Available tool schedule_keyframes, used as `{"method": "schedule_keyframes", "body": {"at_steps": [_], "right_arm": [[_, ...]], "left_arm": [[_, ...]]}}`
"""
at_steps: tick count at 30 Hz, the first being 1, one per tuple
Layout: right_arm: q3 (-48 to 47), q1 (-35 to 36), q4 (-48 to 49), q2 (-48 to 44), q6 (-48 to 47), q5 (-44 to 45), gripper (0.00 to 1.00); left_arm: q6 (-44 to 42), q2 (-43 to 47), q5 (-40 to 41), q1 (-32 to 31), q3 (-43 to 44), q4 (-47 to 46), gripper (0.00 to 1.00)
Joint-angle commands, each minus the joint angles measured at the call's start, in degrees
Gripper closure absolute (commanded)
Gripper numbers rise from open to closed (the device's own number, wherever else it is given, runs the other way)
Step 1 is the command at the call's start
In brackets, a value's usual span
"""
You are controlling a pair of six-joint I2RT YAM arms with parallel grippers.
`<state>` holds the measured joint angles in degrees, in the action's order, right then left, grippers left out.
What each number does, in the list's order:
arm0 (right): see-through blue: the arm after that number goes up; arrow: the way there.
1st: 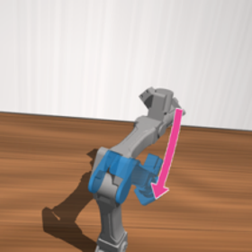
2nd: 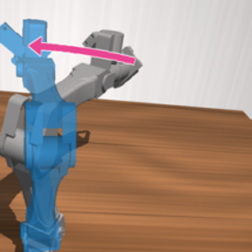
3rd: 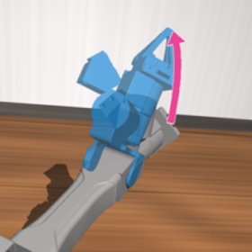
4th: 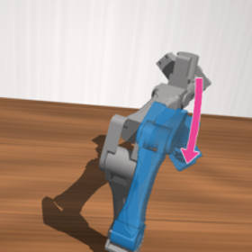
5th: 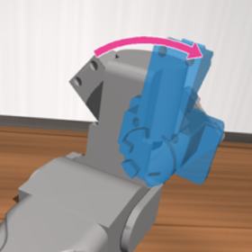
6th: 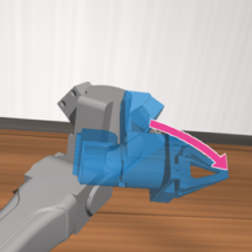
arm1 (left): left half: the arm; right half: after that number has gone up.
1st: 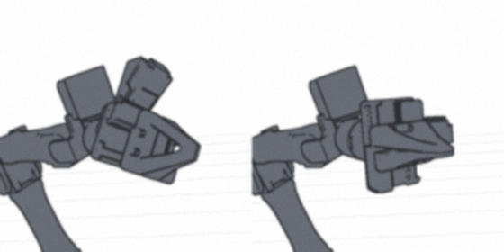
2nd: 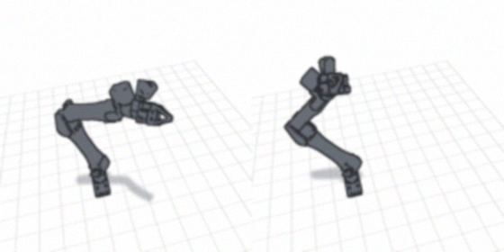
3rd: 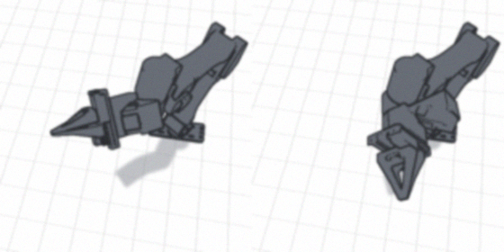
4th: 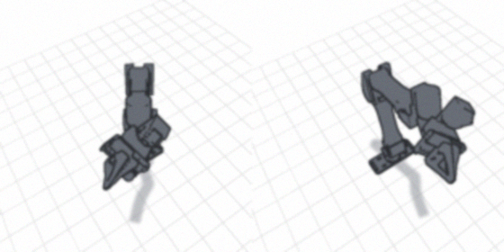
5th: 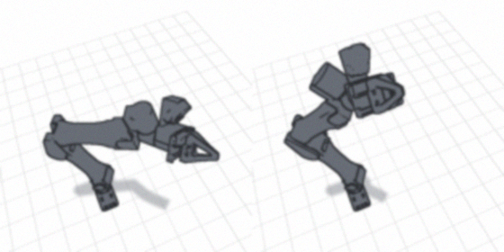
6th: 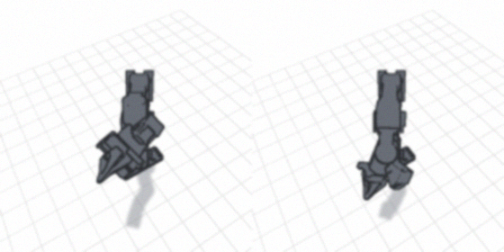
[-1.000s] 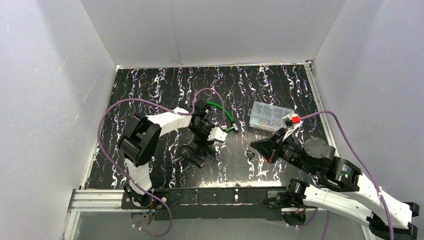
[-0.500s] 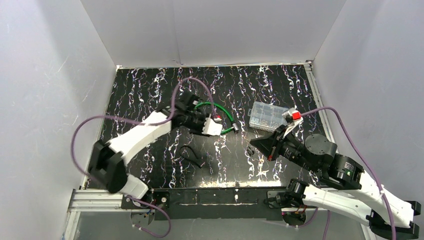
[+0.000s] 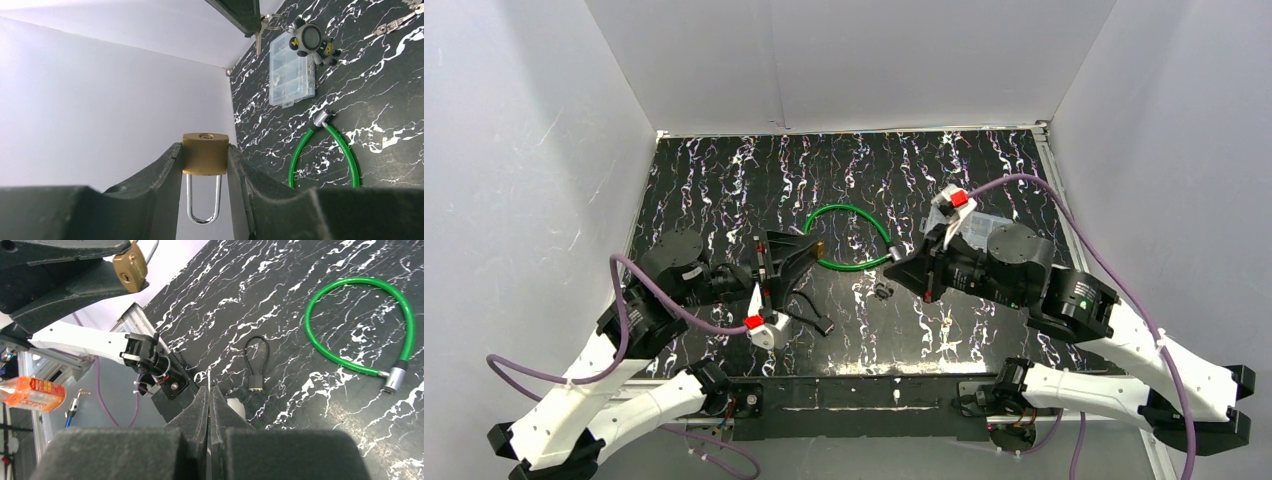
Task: Unlock with the key
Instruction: Pick up the lock from the center of the board.
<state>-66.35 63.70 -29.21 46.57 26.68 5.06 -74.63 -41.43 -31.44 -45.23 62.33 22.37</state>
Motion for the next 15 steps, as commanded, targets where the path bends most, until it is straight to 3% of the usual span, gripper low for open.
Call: {"method": "schedule_keyframes", "body": {"at_steps": [1, 7, 10, 15], "right_arm": [[-5.3, -0.13, 4.51, 1.76, -1.75, -4.64, 0.99], [-6.42, -0.15, 6.52, 3.54, -1.36, -9.39, 0.99], [-5.61, -0.16, 8.13, 1.21, -3.55, -8.57, 0.99], [-5.72, -0.15, 10.1, 0.79, -4.84, -9.76, 0.99]], "left_arm": [[0.26, 0.85, 2.69, -0.72, 0.39, -1.05, 1.0], [0.74, 4.06, -1.34, -0.69, 2.22, -1.04, 1.0], [-6.84, 8.99, -7.69, -0.72, -1.29, -4.61, 1.0], [-8.79, 9.93, -13.34, -0.67, 0.28, -5.39, 1.0]]}}
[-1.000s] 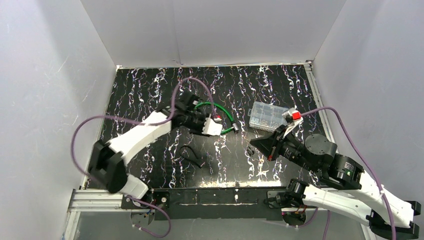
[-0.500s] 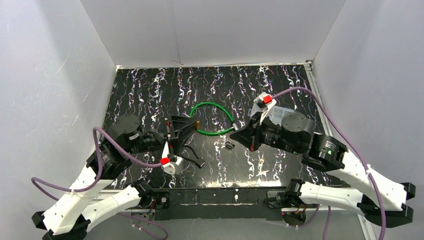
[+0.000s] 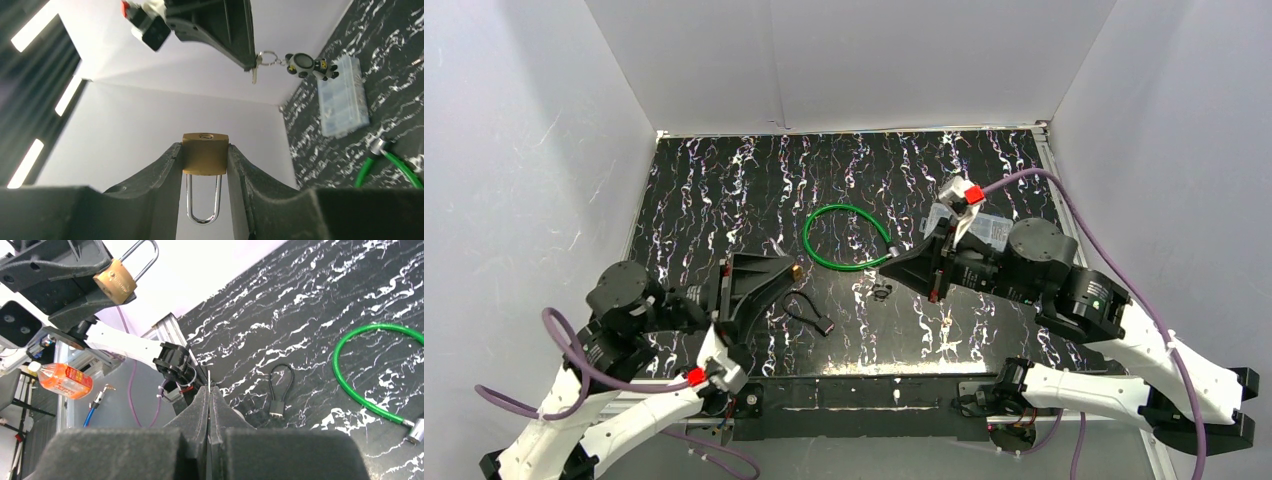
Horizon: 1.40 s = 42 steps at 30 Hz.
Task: Unlock with the key
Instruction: Pick up the lock from the center of the board, then unlock the lock.
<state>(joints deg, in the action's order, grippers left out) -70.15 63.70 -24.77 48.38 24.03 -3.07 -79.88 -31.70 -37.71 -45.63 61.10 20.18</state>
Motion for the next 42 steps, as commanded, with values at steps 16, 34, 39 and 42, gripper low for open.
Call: {"method": "schedule_keyframes", "body": {"at_steps": [16, 34, 39, 42], "right_arm": [[-2.42, -0.11, 8.41, -0.15, -2.67, -6.2, 0.99], [-9.14, 0.02, 5.02, 7.89, -3.82, -0.87, 0.99], [-11.34, 0.67, 5.18, 12.06, -3.34, 0.51, 0.99], [-11.9, 1.26, 6.23, 13.91, -2.84, 1.12, 0.99]], "left_arm": [[-1.92, -1.48, -14.79, -0.28, 5.09, -5.58, 1.0], [0.16, -13.49, 18.33, -0.59, 13.81, 21.52, 1.0], [-0.56, -12.99, 21.26, -1.05, 13.16, 21.22, 1.0], [-0.72, -12.07, 20.82, -1.13, 12.72, 20.51, 1.0]]}}
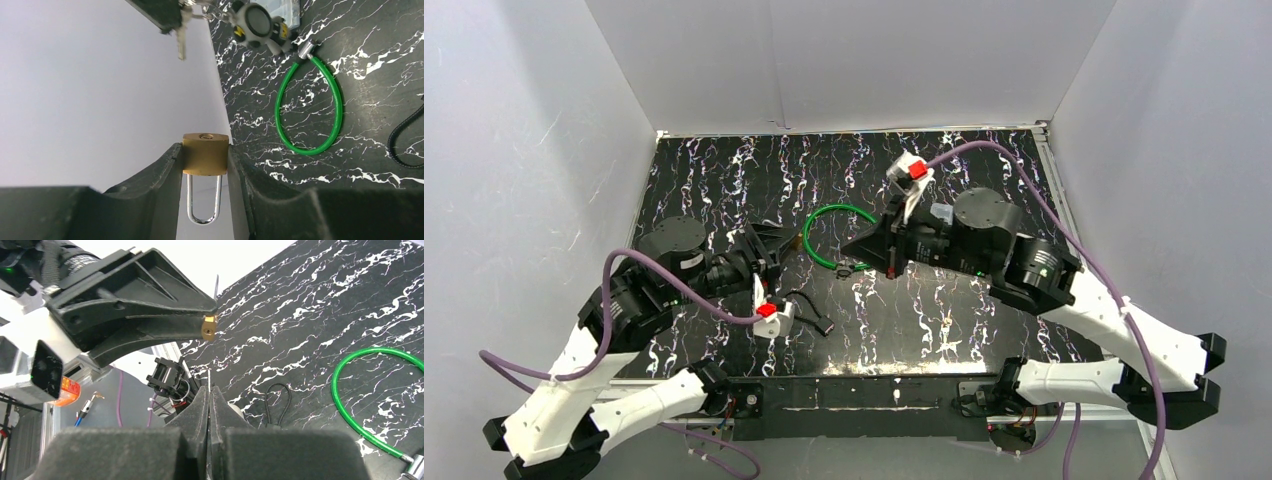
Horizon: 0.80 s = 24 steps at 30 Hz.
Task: Unlock with the key
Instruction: Unlock the lock.
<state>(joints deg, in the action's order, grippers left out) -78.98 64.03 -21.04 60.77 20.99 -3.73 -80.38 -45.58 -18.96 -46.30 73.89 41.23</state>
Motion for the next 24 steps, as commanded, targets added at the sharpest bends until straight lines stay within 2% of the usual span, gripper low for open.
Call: {"method": "schedule_keyframes", "body": {"at_steps": [1, 24], "right_arm": [[-2.98, 1.05, 3.24, 1.96, 0.45, 2.01, 0.99], [-5.88, 4.79, 10.9, 8.94, 0.8, 6.09, 0.99]], "left_arm": [[-0.26, 2.03, 1.9, -0.54, -0.2, -0.68, 1.0], [2.39, 3.64, 0.4, -0.57, -0.22, -1.99, 1.0]]}}
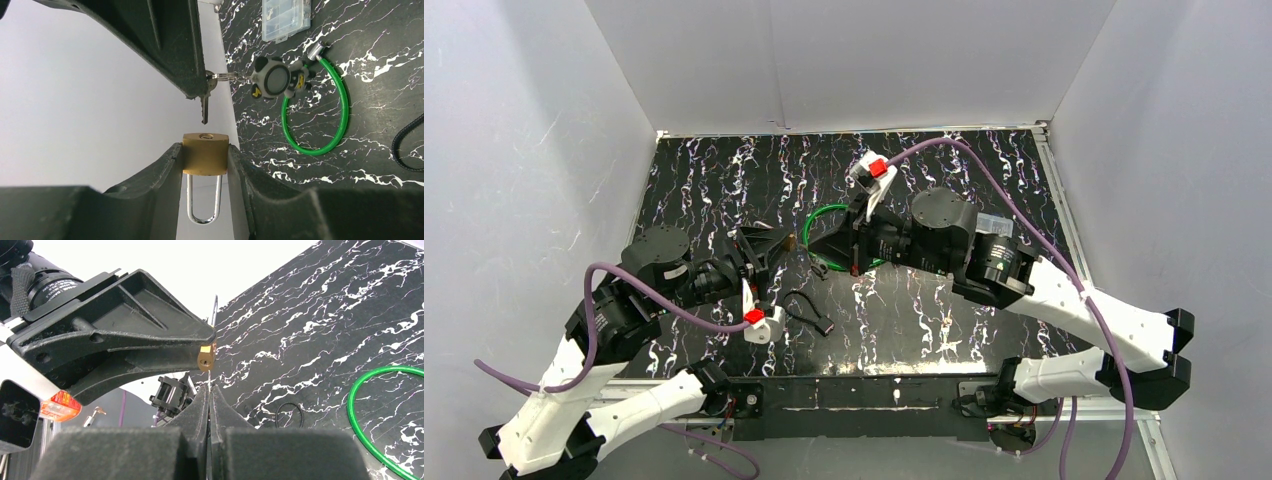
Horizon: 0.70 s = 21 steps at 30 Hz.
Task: Unlock with the key
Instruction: Unlock the lock.
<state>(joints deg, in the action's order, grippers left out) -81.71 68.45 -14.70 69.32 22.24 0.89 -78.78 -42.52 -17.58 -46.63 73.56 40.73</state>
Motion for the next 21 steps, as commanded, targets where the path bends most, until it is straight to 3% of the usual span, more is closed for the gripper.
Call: {"method": "schedule_keyframes", "body": {"at_steps": [1, 21], "right_arm": [[-3.33, 0.4, 4.63, 0.52, -0.44, 1.49, 0.99], [-3.22, 0.37, 5.47, 2.21, -0.11, 1.4, 0.99]], "left_arm": [[0.79, 0.57, -1.01, -0.22, 0.13, -1.6, 1.0], [1.05, 0.03, -1.03, -0.24, 0.7, -2.49, 1.0]]}}
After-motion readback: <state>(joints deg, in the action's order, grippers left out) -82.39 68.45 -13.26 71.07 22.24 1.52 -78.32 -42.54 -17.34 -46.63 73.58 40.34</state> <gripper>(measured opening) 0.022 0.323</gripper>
